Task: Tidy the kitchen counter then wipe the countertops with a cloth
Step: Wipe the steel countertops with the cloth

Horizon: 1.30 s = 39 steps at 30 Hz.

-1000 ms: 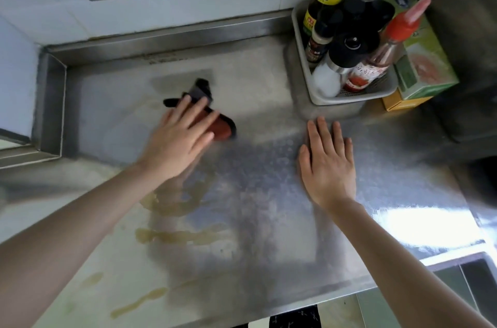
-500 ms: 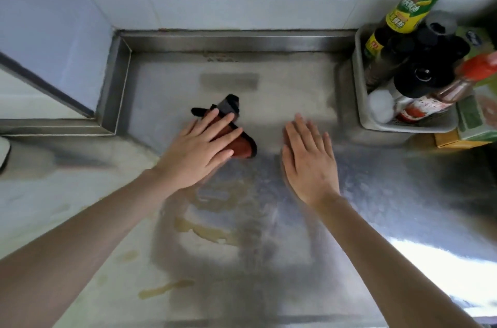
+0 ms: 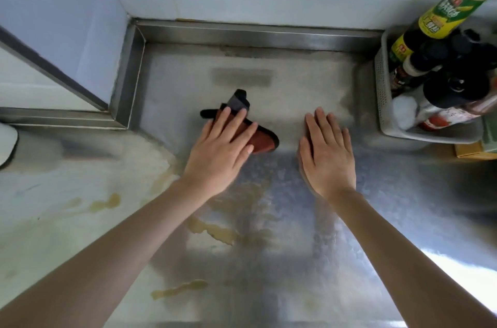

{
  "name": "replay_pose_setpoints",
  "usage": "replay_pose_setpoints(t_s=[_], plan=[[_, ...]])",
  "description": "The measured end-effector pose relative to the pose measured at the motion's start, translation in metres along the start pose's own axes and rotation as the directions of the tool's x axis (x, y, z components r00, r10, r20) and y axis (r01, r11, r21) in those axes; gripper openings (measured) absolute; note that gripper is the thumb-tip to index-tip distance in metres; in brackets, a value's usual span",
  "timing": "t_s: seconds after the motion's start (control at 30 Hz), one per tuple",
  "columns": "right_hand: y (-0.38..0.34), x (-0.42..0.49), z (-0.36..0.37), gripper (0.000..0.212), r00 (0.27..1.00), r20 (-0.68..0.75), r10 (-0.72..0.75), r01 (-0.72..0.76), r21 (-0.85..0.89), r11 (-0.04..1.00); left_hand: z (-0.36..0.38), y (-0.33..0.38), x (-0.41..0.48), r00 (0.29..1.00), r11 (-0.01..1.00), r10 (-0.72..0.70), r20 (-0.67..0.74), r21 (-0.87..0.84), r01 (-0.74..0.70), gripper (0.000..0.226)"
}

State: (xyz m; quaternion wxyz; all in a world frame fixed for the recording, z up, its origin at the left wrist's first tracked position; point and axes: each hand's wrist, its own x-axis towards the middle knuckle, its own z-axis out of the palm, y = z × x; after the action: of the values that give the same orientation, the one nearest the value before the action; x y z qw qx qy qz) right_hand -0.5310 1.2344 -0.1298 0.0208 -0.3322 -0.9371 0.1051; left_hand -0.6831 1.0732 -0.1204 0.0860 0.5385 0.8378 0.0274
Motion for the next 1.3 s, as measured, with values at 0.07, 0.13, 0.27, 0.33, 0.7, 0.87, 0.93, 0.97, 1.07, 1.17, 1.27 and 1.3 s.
replay_pose_setpoints(t_s=[0.07,0.13,0.27,0.33,0.7,0.87,0.93,0.97,1.07,1.17,1.27,1.3], plan=[[0.0,0.0,0.0,0.055,1.0,-0.003,-0.002,0.002,-0.001,1.0,-0.004,-0.023,0.011,0.99,0.991,-0.132,-0.042,-0.014,0.132,0.054],[0.0,0.001,0.001,0.055,1.0,-0.009,-0.003,0.003,0.001,1.0,-0.01,-0.05,0.019,0.926,0.927,-0.372,-0.068,-0.082,0.366,0.05],[0.0,0.001,0.002,0.054,1.0,-0.026,0.002,-0.001,0.01,1.0,-0.012,-0.066,0.012,0.787,0.783,-0.615,-0.06,-0.164,0.6,0.05],[0.0,0.001,0.002,0.054,0.999,-0.033,0.003,-0.003,0.018,1.0,-0.005,-0.044,0.006,0.804,0.802,-0.59,-0.079,-0.172,0.572,0.049],[0.027,-0.034,-0.02,0.058,0.999,-0.038,-0.011,0.017,0.155,0.988,0.018,0.048,-0.027,0.966,0.966,-0.251,-0.065,-0.074,0.246,0.049],[0.058,-0.085,-0.027,0.059,0.995,0.009,0.104,-0.104,0.036,0.994,0.01,0.029,-0.03,0.873,0.864,-0.485,-0.054,-0.181,0.469,0.045],[0.063,-0.1,-0.026,0.059,0.99,0.031,0.14,-0.14,0.001,0.99,0.016,0.063,-0.043,0.881,0.873,-0.468,-0.074,-0.193,0.448,0.044],[0.063,-0.108,-0.024,0.06,0.988,0.042,0.146,-0.146,-0.009,0.989,0.022,0.086,-0.053,0.896,0.894,-0.434,-0.09,-0.169,0.416,0.044],[0.062,-0.125,-0.017,0.062,0.991,0.071,0.117,-0.116,-0.023,0.993,0.033,0.162,-0.087,0.962,0.96,-0.263,-0.07,-0.113,0.254,0.046],[0.063,-0.128,-0.013,0.061,0.993,0.071,0.092,-0.091,-0.016,0.996,0.036,0.186,-0.107,0.988,0.986,-0.151,-0.024,-0.077,0.148,0.045],[0.065,-0.127,-0.013,0.06,0.994,0.07,0.08,-0.08,0.004,0.997,0.04,0.15,-0.105,0.957,0.959,-0.281,-0.067,-0.052,0.278,0.045],[0.065,-0.127,-0.012,0.058,0.994,0.074,0.078,-0.078,0.01,0.997,0.038,0.133,-0.103,0.922,0.923,-0.381,-0.073,-0.085,0.375,0.046]])
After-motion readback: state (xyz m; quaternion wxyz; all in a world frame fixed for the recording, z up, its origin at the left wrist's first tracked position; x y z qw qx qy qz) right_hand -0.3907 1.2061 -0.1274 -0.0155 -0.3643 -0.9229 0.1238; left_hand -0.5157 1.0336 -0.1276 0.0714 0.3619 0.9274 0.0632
